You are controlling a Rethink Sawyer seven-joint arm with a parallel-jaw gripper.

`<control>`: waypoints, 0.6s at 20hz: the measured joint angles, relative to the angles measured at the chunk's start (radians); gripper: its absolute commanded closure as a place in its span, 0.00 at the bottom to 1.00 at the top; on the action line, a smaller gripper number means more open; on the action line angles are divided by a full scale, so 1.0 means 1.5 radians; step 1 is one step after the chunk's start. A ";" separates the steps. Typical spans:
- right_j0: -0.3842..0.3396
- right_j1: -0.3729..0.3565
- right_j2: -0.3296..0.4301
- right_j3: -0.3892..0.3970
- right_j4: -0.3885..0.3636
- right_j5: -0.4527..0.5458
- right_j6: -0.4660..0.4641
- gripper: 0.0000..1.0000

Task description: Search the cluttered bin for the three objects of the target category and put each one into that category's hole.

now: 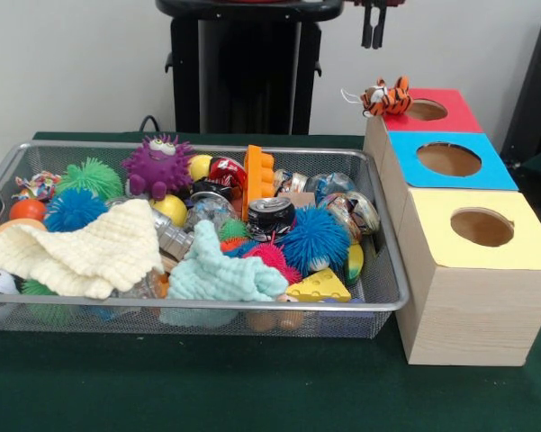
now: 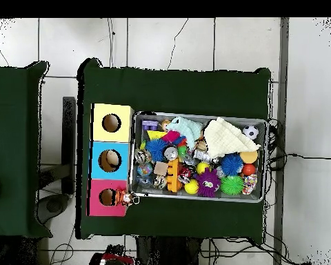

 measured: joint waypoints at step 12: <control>-0.018 0.049 -0.009 -0.003 -0.029 -0.001 0.000 1.00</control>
